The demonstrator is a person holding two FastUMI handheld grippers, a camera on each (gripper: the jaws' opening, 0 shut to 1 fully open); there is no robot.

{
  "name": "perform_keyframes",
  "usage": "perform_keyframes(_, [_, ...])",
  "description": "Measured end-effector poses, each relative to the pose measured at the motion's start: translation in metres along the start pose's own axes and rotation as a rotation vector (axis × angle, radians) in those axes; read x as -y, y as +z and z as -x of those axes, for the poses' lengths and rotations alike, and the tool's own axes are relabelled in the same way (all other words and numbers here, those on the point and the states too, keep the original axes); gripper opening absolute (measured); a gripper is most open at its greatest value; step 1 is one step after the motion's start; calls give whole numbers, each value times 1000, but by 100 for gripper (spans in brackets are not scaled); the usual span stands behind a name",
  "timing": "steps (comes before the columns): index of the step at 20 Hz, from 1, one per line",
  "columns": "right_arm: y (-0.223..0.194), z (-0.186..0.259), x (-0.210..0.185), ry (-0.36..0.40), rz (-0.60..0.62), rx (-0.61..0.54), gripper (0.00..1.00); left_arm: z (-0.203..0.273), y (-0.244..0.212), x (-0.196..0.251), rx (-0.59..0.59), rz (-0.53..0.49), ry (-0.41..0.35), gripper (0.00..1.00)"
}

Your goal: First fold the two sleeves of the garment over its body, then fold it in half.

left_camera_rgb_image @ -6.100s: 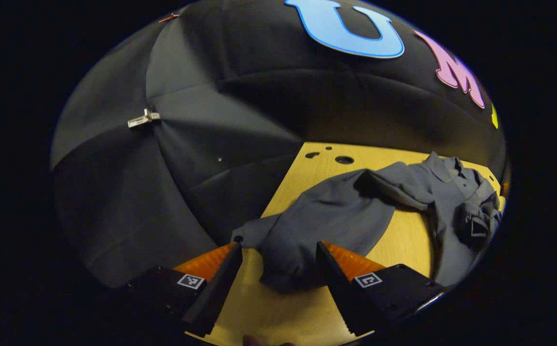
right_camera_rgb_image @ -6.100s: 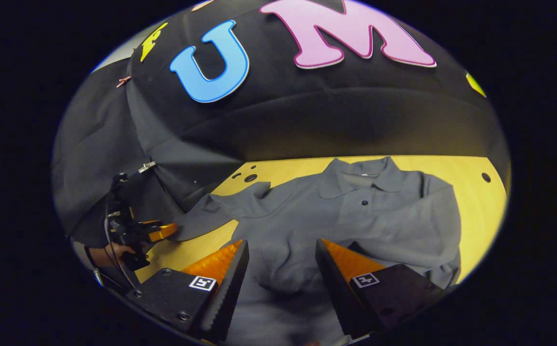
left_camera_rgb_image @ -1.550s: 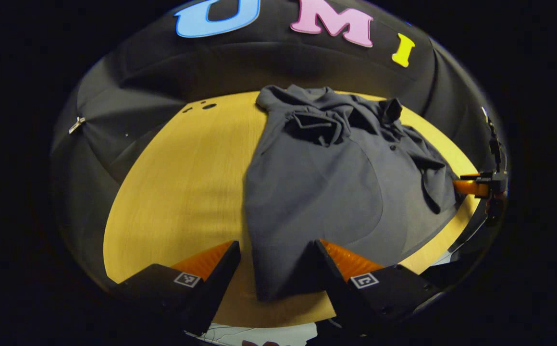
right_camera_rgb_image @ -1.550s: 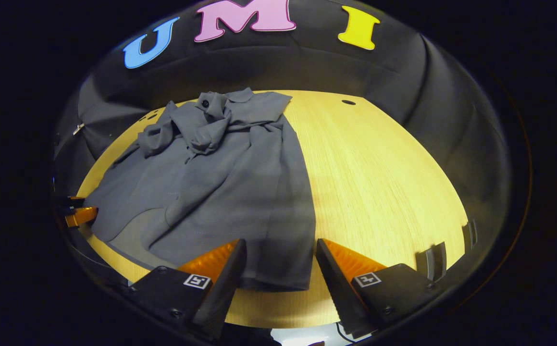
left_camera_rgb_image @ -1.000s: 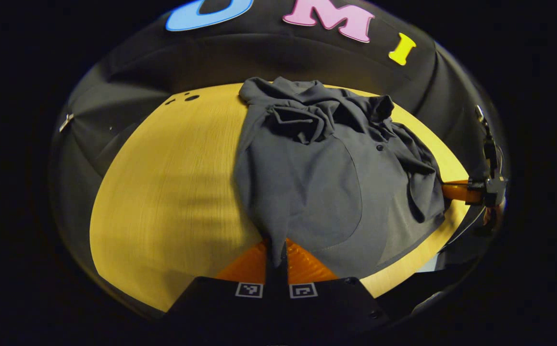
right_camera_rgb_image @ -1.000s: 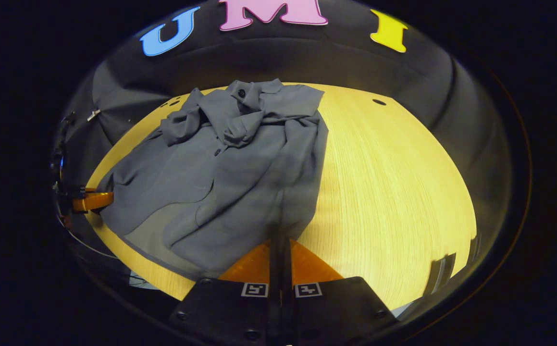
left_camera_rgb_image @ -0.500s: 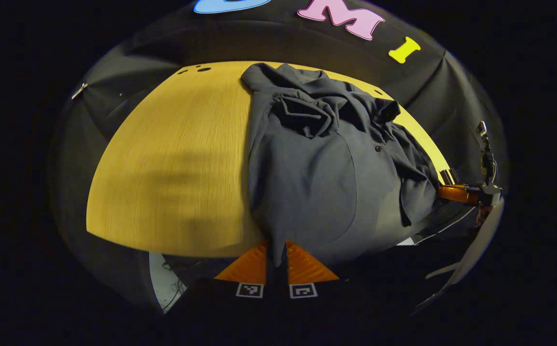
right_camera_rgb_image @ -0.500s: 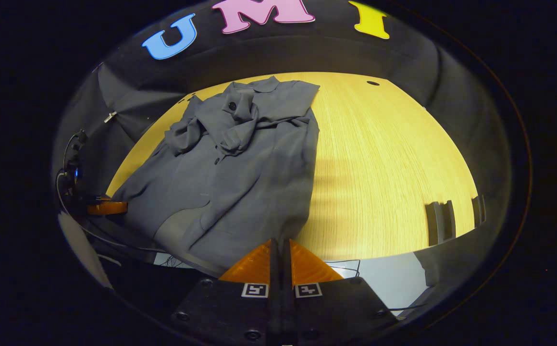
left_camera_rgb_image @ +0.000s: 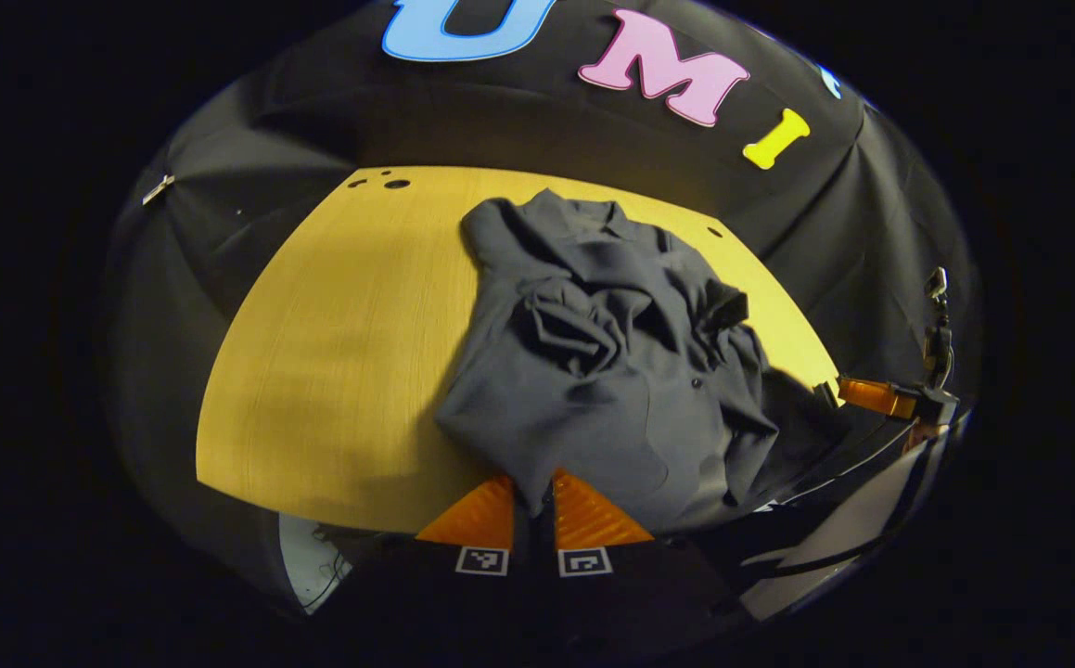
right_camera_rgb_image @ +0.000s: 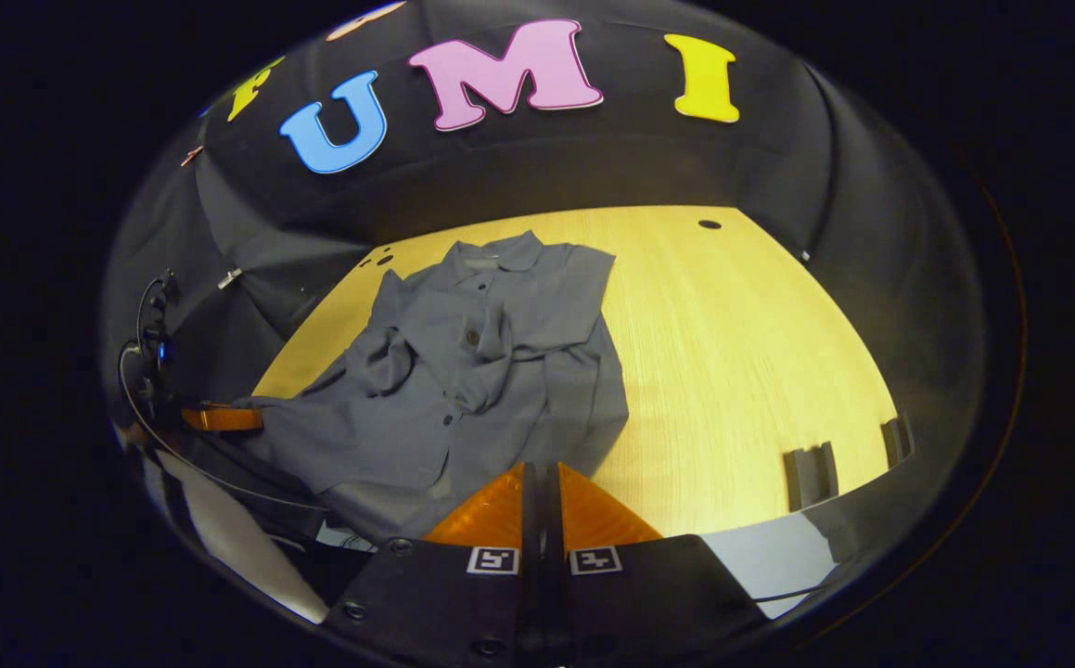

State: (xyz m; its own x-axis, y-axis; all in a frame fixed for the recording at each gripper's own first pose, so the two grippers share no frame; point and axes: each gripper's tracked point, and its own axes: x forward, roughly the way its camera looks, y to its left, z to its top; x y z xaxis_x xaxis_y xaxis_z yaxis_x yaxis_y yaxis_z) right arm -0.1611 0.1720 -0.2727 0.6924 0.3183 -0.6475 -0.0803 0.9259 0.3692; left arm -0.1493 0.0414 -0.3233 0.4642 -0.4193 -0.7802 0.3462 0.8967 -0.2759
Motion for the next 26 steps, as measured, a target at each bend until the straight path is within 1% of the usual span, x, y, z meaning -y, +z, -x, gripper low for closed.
perform_keyframes(3, [10,-11,-5,5,-4,10,6,-9,18,8,10,1,-20,5])
perform_keyframes(4, [-4,-14,-5,6,-20,-30,5,-10,17,9,3,1,-19,6])
perform_keyframes(5, [-22,-15,3,-10,-41,-78,5,-14,12,8,-8,0,-14,6])
perform_keyframes(6, [-47,-19,11,-32,-62,-132,5,-17,7,6,-26,-2,-8,6])
perform_keyframes(7, [-73,-17,17,-42,-90,-188,7,-17,-2,4,-44,-3,0,6])
perform_keyframes(9, [-110,-18,24,-62,-136,-265,68,-17,-15,-1,-76,-6,11,5])
perform_keyframes(10, [-123,-17,24,-72,-155,-280,98,-16,-22,-3,-93,-11,16,5])
perform_keyframes(11, [-131,-15,25,-81,-175,-287,91,-15,-27,-6,-105,-15,21,6])
perform_keyframes(15, [-153,-33,32,-95,-236,-294,90,-14,-39,-10,-131,-36,34,6])
perform_keyframes(16, [-155,-41,30,-79,-241,-290,99,-13,-40,-10,-131,-41,36,6])
perform_keyframes(17, [-155,-51,28,-55,-242,-283,90,-13,-42,-9,-130,-47,39,6])
perform_keyframes(19, [-163,-61,25,-1,-214,-314,90,-14,-44,-10,-132,-55,46,6])
perform_keyframes(20, [-167,-63,20,29,-217,-325,87,-13,-44,-9,-132,-54,49,5])
perform_keyframes(21, [-163,-62,14,67,-237,-331,60,-14,-46,-9,-132,-51,52,6])
perform_keyframes(22, [-159,-62,19,43,-240,-311,33,-14,-46,-8,-133,-50,54,6])
perform_keyframes(23, [-155,-65,15,62,-235,-312,6,-13,-46,-8,-130,-47,55,5])
perform_keyframes(24, [-150,-53,7,98,-210,-291,5,-11,-44,-6,-125,-43,55,5])
perform_keyframes(26, [-123,-38,-13,175,-176,-233,5,-8,-37,-1,-111,-37,45,6])
